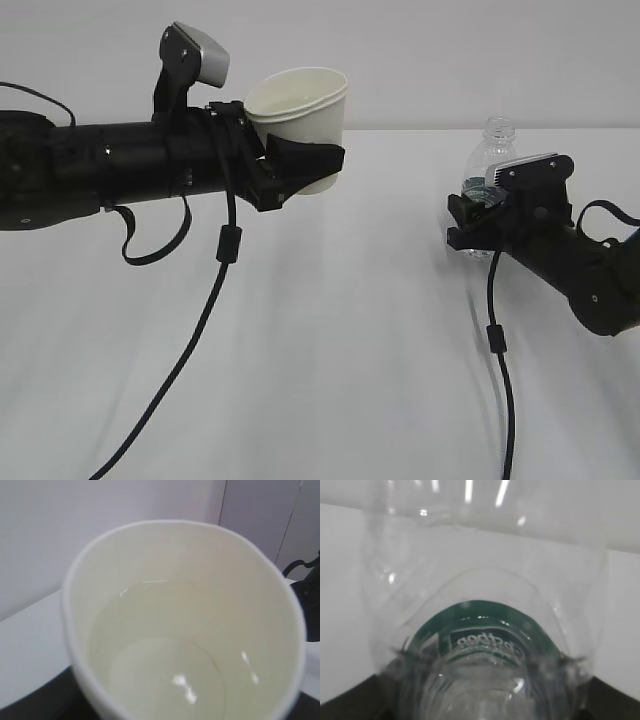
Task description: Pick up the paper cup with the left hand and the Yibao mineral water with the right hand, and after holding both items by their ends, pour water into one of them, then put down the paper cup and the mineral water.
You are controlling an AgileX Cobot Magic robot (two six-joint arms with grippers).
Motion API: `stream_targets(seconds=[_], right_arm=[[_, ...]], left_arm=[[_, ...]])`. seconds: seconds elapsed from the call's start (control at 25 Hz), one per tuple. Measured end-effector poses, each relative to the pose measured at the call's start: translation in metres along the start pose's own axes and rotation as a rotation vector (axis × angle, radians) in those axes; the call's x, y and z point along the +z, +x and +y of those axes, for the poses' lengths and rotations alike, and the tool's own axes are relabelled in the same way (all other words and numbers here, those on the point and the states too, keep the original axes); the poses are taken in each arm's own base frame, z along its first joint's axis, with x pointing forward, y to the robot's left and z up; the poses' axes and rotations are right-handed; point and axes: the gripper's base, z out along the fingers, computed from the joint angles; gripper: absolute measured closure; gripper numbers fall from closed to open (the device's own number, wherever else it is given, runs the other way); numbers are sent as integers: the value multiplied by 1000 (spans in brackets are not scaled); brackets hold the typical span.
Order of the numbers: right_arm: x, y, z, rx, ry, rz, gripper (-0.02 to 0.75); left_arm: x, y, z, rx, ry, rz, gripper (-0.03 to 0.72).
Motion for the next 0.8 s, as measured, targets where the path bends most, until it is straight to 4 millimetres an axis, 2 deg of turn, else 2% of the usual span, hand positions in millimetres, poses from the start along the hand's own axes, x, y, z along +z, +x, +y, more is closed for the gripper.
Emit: stream_targets(seconds=[0.8], right_arm=[[0,-1,0,-29,1,-23,297]], left_arm=[[0,0,0,1,1,1,241]])
